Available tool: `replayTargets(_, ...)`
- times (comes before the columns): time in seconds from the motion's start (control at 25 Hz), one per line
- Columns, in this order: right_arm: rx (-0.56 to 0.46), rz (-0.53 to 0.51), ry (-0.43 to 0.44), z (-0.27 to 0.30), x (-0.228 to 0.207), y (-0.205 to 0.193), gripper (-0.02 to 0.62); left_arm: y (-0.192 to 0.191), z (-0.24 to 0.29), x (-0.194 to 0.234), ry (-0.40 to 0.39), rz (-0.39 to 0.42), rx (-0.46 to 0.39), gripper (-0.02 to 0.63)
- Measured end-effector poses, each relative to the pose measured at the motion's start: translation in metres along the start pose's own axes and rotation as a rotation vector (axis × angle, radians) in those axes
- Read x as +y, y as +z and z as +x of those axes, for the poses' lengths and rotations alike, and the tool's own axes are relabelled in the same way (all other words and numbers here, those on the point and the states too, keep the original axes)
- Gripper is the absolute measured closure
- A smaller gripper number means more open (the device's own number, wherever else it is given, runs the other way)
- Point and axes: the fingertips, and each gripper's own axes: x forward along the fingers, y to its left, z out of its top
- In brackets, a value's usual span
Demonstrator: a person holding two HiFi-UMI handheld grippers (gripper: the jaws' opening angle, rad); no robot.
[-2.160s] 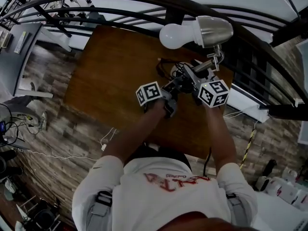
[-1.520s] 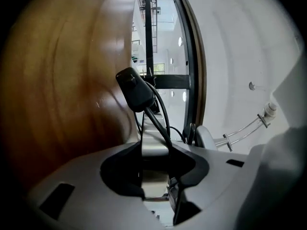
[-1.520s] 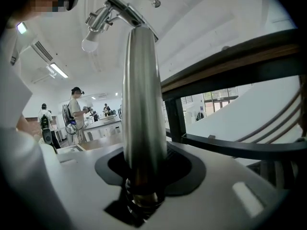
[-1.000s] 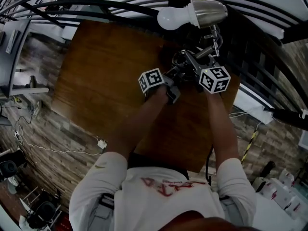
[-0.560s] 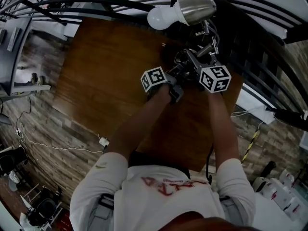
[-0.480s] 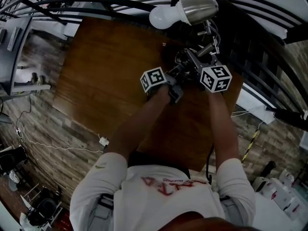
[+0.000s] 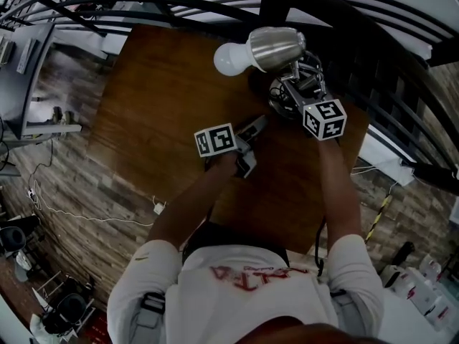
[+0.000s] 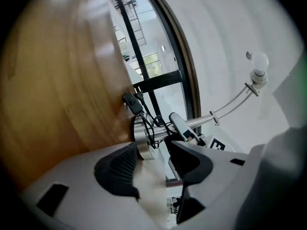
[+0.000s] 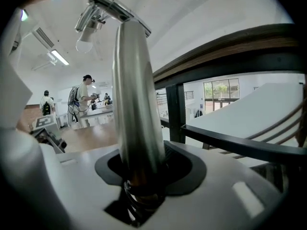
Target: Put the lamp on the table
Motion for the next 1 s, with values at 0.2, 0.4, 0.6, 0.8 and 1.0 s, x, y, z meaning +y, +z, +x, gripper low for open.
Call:
replayTargets(0.2,-0.011,-0.011,-0.028,-0.001,0.0,-0.008,0.428,-0.002,-0.019,-0.004,0.014,0.124,-0.006,0.409)
replayTargets(0.4,-0.012,0.023,-0.086,0.004,0.003,-0.01,0.426,0.01,-0.054,-0.014,0.037,0.286,-0.054,0.581)
replayTargets(0.6,0.028,0.062,-0.17,-0.015,0.001,-0.023,0.348,0.01,-0.082,-0.047,0.014,0.476,-0.061,0.597)
replayTargets(0.8,0.005,0.163,-0.244,-0.059,0.018,-0.042,0.334,0.003,-0.109,-0.067,0.054,0.708,-0.027,0.597)
replayTargets(1.0,-0.073,0.274,-0.303,-0.119,0.065,-0.048,0.38,-0.007,-0.143,-0.094,0.057,0.804,-0.023,0.597)
